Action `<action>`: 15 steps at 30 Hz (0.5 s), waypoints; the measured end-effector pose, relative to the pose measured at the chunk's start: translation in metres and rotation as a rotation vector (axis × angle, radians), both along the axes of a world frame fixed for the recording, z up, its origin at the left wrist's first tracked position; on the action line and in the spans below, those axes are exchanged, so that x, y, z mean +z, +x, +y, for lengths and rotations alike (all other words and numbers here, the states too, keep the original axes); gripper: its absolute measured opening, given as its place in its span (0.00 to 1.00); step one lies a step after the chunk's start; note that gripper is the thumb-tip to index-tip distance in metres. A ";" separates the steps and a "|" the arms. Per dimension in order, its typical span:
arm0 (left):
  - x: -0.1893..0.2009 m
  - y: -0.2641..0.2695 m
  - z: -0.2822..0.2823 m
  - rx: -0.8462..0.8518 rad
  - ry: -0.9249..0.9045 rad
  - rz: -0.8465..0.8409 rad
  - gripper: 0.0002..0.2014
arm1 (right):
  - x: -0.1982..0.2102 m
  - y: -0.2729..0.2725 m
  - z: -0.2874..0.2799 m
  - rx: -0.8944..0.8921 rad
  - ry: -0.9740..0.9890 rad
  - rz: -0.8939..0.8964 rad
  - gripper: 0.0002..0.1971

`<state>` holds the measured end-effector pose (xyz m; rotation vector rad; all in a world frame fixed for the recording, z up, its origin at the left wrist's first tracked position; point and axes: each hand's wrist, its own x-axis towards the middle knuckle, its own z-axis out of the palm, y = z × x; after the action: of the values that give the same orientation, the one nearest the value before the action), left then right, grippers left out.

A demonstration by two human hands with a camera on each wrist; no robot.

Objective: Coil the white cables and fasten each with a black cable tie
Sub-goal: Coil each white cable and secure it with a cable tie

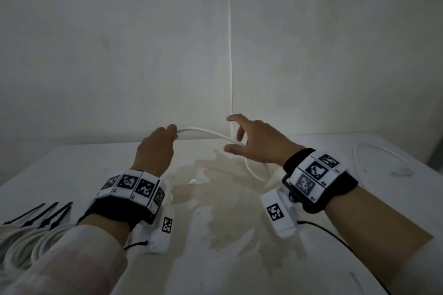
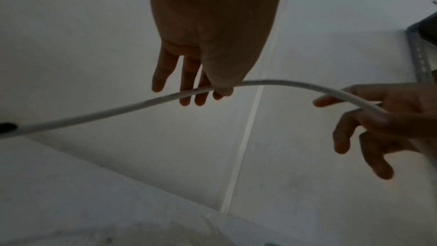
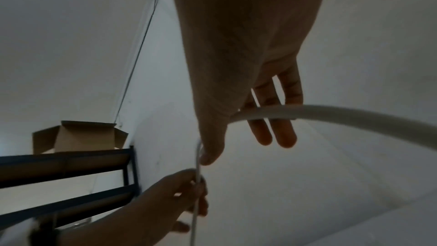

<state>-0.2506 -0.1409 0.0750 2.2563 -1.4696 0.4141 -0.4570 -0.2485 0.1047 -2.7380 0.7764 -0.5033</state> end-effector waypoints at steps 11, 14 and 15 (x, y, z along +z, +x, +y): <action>0.010 0.007 0.009 -0.049 -0.160 0.072 0.11 | 0.005 0.014 0.018 0.009 -0.167 -0.436 0.14; 0.007 0.019 0.018 -0.010 -0.169 0.171 0.12 | 0.008 0.003 0.007 -0.053 -0.233 -0.503 0.14; 0.006 0.022 0.020 -0.003 -0.172 0.196 0.12 | 0.007 -0.001 0.004 -0.078 -0.250 -0.516 0.14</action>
<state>-0.2284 -0.1207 0.0814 2.0942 -1.2876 0.2963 -0.4584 -0.2446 0.1121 -2.6006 0.7187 -1.3347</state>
